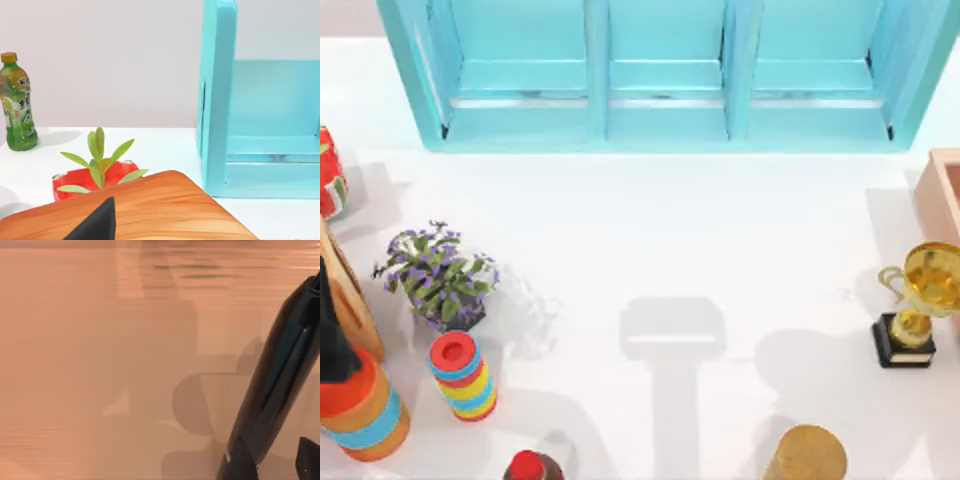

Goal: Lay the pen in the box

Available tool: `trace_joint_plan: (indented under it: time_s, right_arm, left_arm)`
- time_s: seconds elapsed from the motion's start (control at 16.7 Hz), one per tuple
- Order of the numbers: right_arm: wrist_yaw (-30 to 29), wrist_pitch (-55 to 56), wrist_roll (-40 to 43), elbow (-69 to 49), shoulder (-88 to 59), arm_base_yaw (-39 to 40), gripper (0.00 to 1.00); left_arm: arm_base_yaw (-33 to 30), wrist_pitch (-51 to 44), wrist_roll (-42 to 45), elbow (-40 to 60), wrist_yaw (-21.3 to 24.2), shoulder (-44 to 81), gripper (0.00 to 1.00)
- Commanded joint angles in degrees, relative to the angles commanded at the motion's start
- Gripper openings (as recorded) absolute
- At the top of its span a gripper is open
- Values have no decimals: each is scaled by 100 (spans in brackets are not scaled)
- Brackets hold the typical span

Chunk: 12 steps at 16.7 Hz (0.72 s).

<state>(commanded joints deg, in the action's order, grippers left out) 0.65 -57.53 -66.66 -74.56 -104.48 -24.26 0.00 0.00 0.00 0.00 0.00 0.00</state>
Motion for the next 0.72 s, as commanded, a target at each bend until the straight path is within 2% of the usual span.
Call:
trace_joint_plan:
  time_s: [0.48,0.72]
  right_arm:
    - [0,0,0,0,0,0,98]
    - [0,0,0,0,0,0,100]
  left_arm:
    - [0,0,0,0,0,0,100]
    - [0,0,0,0,0,0,100]
